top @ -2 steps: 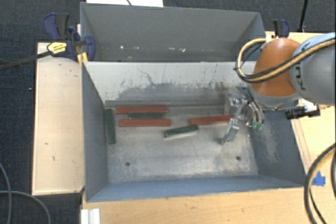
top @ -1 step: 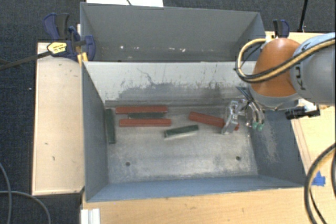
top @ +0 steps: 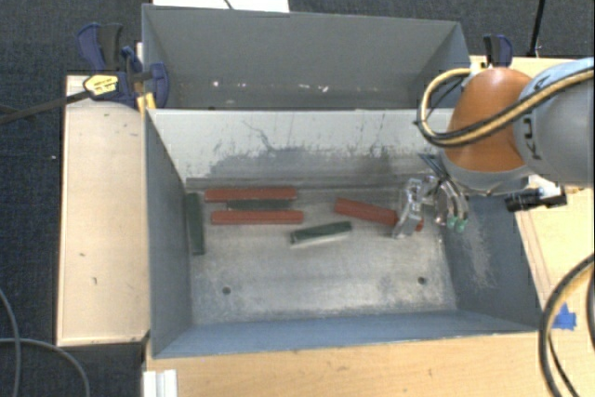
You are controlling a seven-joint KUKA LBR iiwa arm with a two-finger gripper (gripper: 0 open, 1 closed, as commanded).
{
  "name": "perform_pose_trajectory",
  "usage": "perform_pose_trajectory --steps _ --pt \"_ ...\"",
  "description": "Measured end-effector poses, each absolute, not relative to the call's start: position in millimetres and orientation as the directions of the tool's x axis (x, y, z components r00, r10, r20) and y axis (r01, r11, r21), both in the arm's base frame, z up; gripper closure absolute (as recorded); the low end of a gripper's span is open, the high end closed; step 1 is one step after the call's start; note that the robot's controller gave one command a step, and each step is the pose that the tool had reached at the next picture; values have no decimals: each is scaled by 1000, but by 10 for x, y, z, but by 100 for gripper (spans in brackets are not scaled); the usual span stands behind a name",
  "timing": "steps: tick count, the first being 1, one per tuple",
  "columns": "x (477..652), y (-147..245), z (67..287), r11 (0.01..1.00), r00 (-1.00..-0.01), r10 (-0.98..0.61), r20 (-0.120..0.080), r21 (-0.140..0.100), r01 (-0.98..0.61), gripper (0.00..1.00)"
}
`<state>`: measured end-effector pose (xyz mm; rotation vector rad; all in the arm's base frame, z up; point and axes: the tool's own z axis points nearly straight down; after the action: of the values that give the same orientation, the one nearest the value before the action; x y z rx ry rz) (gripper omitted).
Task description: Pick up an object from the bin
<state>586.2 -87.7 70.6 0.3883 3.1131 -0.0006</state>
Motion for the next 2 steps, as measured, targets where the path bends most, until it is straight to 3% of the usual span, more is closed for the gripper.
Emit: perform_pose_trajectory --steps 1,2 --pt "5736 -957 1245 970 -970 243 4 0 243 100" --pt "5722 -869 2351 976 -976 219 -3 0 219 100"
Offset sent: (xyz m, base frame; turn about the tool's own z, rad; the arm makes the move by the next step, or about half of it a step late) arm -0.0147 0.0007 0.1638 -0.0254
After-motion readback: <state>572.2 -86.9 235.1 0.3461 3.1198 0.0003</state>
